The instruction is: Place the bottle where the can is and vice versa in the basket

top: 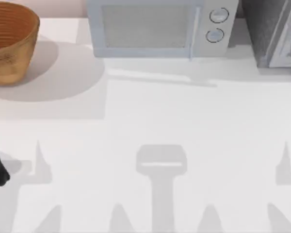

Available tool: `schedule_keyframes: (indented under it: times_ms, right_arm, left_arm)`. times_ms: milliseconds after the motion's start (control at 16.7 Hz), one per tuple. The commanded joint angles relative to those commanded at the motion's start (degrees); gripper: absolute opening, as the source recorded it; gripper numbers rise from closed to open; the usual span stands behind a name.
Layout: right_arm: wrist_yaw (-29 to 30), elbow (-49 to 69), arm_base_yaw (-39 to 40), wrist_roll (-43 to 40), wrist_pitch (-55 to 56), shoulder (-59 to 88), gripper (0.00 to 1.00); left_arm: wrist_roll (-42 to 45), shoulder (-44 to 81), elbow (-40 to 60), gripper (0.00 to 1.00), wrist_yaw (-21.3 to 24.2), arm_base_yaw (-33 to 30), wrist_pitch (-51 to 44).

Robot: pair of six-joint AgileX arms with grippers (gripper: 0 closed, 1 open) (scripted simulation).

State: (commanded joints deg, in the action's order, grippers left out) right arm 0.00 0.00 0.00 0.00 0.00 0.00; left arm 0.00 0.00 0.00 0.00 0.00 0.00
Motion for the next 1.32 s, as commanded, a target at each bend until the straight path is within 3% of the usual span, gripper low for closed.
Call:
schedule_keyframes:
  times_ms: [300,540,840,1320]
  right_arm:
    - [0.0,0.0,0.0,0.0,0.0,0.0,1.0]
    - [0.0,0.0,0.0,0.0,0.0,0.0,1.0]
    - [0.0,0.0,0.0,0.0,0.0,0.0,1.0]
    - [0.0,0.0,0.0,0.0,0.0,0.0,1.0]
  left_arm:
    - [-0.05,3.22,2.52,1.0,0.47,0.18,-1.86]
    - [0.26,14.52,13.04,1.0,1.86,1.27,-7.87]
    - [1.57,36.65,35.31,1.0,4.37,3.76,-19.08]
    - [5.12,82.56,80.33,1.0,9.9,8.49,-41.61]
